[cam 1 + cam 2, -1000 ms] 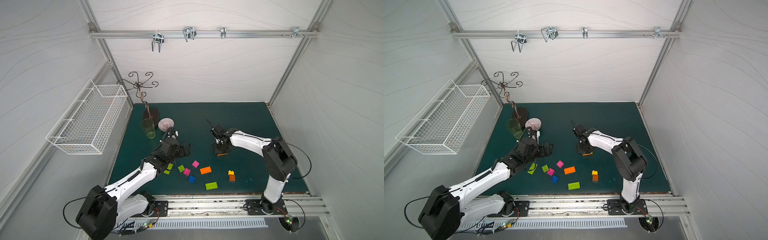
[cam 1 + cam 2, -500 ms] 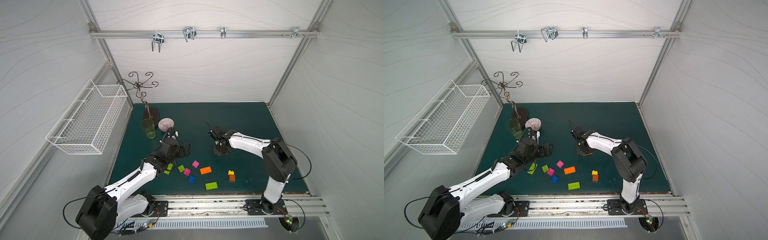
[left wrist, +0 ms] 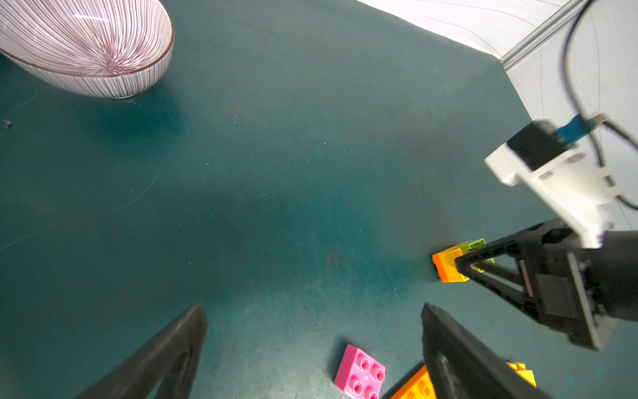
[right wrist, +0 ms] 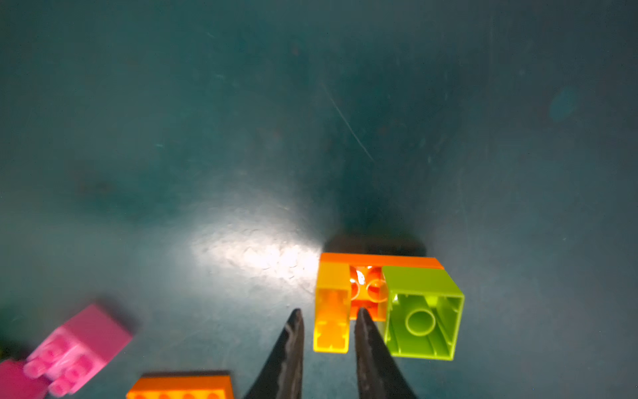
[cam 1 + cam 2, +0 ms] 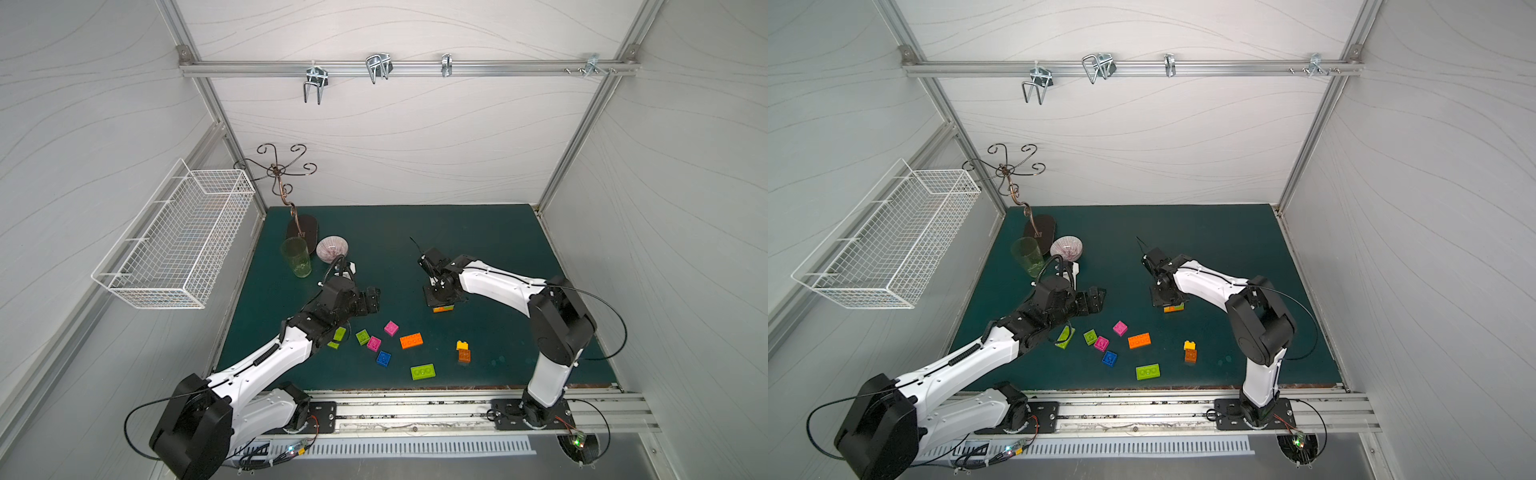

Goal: Assemble the letter p with lego
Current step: Assemble the lego brick with the lego brick, then pick up the lego brick from the center of the board.

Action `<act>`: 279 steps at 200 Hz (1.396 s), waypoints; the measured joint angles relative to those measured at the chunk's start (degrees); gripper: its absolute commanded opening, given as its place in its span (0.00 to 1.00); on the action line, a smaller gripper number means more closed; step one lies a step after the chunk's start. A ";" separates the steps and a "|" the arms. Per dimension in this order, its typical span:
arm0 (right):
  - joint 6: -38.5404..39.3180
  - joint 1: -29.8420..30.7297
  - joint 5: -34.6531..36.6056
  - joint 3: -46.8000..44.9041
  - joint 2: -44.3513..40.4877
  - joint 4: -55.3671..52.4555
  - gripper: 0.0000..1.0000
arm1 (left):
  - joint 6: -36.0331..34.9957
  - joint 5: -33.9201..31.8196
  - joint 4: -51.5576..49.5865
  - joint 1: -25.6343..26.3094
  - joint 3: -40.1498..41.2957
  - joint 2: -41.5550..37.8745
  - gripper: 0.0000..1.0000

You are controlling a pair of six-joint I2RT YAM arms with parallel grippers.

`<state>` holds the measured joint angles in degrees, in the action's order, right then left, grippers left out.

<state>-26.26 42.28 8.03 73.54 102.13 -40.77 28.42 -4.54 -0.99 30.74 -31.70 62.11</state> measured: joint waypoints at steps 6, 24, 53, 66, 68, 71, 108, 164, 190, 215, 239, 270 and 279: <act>0.13 -0.02 -0.15 0.44 -0.55 -0.20 0.35 | -0.13 -0.02 0.00 0.00 0.02 0.00 0.99; 0.37 -0.09 -0.61 1.18 -1.84 -0.24 0.36 | -0.31 -0.26 0.00 0.00 0.02 0.00 0.99; 0.74 -0.15 -2.27 0.46 -3.76 -0.13 0.40 | -0.37 -1.20 -0.11 0.00 0.02 -0.07 0.99; 0.81 -0.15 -3.82 -1.25 -5.97 0.31 0.43 | -0.24 -1.77 -0.74 0.00 0.02 -0.52 0.99; 0.79 -0.15 -4.02 -1.60 -6.45 0.46 0.43 | -0.22 -1.95 -0.92 0.00 0.02 -0.61 0.99; 0.83 -0.15 -4.39 -2.12 -7.06 0.55 0.44 | -0.13 -2.14 -1.22 0.00 0.02 -0.79 0.99; 1.55 -0.15 -10.19 -10.32 -19.52 2.45 0.60 | 5.38 -4.59 -10.64 0.00 -0.09 -5.35 0.99; 1.64 -4.76 -18.97 -24.98 -38.12 4.26 0.71 | 13.92 -4.02 -27.71 0.15 0.02 -16.00 0.99; 1.53 -6.34 -21.18 -26.36 -39.95 4.22 0.73 | 13.97 -3.10 -32.74 0.72 0.02 -18.05 0.99; 0.70 -9.51 -25.20 -28.11 -40.26 5.62 0.73 | 13.57 -4.17 -35.89 1.60 0.00 -17.35 0.99; 0.26 -12.22 -27.89 -29.99 -40.19 6.29 0.74 | 13.92 -7.61 -39.12 1.66 0.00 -14.16 0.99; 0.31 -14.14 -29.97 -30.01 -40.11 6.71 0.75 | 14.23 -10.73 -39.39 1.14 0.02 -11.34 0.96; 0.33 -14.67 -30.36 -30.01 -40.13 6.78 0.76 | 14.16 -11.13 -39.10 0.81 0.02 -9.84 0.91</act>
<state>-25.93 27.62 -22.33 43.53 62.00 -34.00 42.59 -15.66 -40.10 31.55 -31.68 52.27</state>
